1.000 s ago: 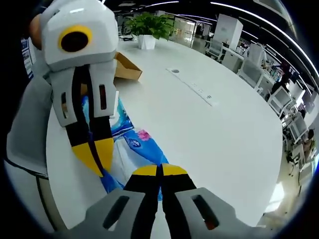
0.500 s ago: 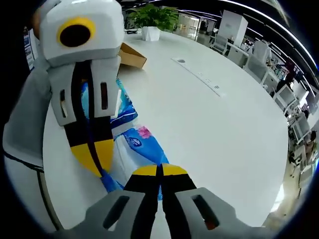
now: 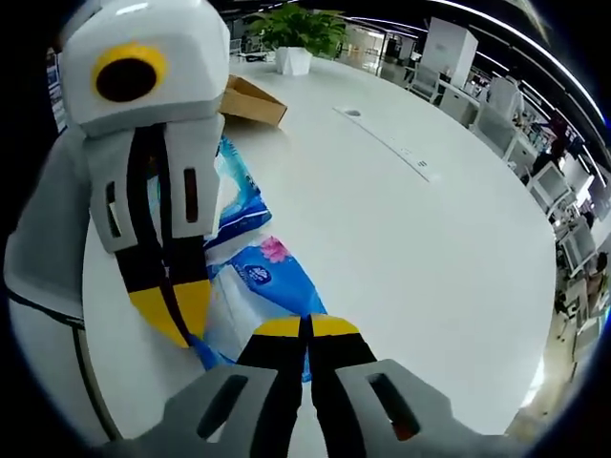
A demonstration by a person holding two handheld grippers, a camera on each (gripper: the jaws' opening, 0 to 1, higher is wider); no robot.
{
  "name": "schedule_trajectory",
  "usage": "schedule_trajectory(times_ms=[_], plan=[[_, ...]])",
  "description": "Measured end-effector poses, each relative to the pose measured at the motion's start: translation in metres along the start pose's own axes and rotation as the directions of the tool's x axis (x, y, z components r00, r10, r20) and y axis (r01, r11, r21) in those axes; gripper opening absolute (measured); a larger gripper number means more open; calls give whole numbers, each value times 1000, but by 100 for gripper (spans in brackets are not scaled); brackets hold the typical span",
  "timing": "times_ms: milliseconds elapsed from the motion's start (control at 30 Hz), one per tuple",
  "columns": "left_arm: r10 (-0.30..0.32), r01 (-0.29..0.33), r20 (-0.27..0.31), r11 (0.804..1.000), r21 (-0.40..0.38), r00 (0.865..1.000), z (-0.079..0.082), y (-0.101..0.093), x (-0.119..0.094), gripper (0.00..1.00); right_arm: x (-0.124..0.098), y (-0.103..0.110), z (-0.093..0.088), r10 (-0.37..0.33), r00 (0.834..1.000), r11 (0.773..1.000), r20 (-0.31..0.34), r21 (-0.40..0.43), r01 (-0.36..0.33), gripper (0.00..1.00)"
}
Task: Operate the shoe box by opening the lid, removing the specified soft item, and placing it in the target area until the item is outside and the box remains undamaged.
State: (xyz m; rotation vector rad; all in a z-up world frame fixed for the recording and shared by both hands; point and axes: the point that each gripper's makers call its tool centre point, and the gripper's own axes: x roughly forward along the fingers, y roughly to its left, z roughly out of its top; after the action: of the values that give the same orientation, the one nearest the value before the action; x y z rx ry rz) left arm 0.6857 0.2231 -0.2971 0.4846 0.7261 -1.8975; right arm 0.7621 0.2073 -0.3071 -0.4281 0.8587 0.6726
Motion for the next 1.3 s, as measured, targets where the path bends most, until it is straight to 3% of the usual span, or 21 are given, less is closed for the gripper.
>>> schedule_trajectory(times_ms=[533, 933, 1300], plan=[[30, -30, -13, 998, 47, 999, 1, -1, -7, 8, -3, 1, -2, -15, 999, 1000, -30, -28, 14, 5], [93, -90, -27, 992, 89, 995, 3, 0, -30, 20, -18, 7, 7, -29, 999, 999, -13, -12, 29, 15], [157, -158, 9, 985, 64, 988, 5, -6, -60, 33, -36, 18, 17, -53, 999, 998, 8, 20, 53, 25]])
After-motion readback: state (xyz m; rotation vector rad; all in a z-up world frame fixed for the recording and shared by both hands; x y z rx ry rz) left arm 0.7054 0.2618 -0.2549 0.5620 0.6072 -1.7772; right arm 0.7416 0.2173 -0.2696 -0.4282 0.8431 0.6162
